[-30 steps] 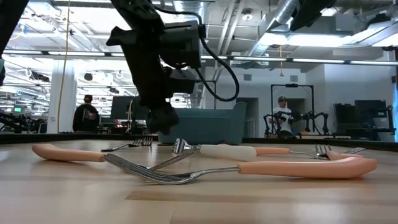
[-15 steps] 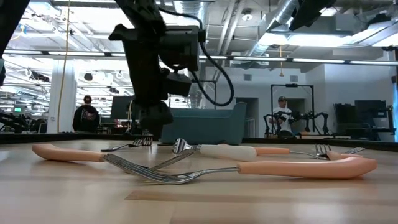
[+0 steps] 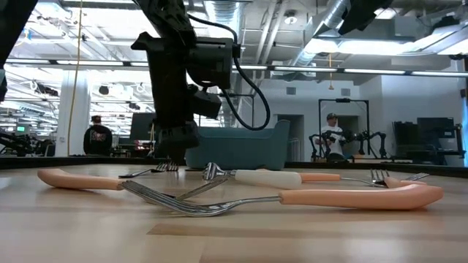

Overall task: Sort silverware by color (type)
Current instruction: Put the white fork into the green blue bin

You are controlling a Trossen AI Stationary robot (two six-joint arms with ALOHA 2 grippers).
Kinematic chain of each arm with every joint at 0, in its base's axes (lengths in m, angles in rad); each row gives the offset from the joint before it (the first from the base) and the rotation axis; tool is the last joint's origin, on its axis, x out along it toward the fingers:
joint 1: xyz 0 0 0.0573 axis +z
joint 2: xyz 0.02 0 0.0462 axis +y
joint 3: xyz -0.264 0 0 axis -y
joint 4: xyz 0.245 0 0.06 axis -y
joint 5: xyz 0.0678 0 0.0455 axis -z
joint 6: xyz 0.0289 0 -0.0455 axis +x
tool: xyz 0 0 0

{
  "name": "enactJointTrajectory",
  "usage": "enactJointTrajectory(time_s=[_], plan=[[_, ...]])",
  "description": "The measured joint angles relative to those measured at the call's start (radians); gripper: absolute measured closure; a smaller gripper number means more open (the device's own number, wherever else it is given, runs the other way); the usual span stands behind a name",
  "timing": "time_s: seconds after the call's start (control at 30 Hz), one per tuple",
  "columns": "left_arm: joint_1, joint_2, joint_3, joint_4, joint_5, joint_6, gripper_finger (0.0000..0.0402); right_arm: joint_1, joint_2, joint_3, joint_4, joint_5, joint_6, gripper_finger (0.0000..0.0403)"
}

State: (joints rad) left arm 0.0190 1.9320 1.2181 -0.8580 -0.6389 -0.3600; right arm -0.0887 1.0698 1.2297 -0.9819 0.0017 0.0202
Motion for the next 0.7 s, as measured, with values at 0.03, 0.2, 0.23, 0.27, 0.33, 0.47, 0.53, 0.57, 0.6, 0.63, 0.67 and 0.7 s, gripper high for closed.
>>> enactJointTrajectory(time_s=[0.03,0.2,0.23,0.27,0.33,0.47,0.53,0.57,0.6,0.63,0.67,0.7], plan=[[0.005,0.000,-0.007,0.015,0.007,0.006,0.0169,0.000,0.000,0.000,0.000,0.000,0.005,0.0290],[0.036,0.000,-0.046,0.029,0.026,0.023,0.0198,0.000,0.000,0.000,0.001,0.000,0.032,0.0290],[0.043,0.000,-0.054,0.036,0.030,0.024,0.0205,0.000,0.000,0.000,0.001,0.000,0.033,0.0290],[0.047,0.000,-0.059,0.043,0.030,0.023,0.0211,0.000,0.000,0.000,0.000,0.000,0.033,0.0290],[0.054,0.000,-0.065,0.048,0.030,0.024,0.0226,0.000,0.000,0.000,0.001,0.000,0.033,0.0290],[0.059,-0.001,-0.071,0.074,0.043,0.048,0.0264,0.000,0.000,0.000,0.002,0.000,0.033,0.0290],[0.059,-0.001,-0.072,0.091,0.065,0.053,0.0294,0.000,0.000,0.000,0.002,0.000,0.033,0.0290],[0.060,-0.001,-0.072,0.095,0.076,0.054,0.0310,0.000,0.000,0.000,0.002,0.000,0.033,0.0290],[0.060,-0.001,-0.072,0.099,0.083,0.054,0.0328,0.000,0.000,0.000,0.002,0.000,0.033,0.0290],[0.060,0.000,-0.072,0.103,0.086,0.054,0.0347,0.000,0.000,0.000,0.002,0.000,0.033,0.0290],[0.059,0.000,-0.072,0.110,0.085,0.054,0.0366,0.000,0.000,0.000,0.002,0.000,0.033,0.0290],[0.059,0.000,-0.072,0.117,0.073,0.055,0.0382,0.000,0.000,0.000,0.002,0.000,0.033,0.0290]])
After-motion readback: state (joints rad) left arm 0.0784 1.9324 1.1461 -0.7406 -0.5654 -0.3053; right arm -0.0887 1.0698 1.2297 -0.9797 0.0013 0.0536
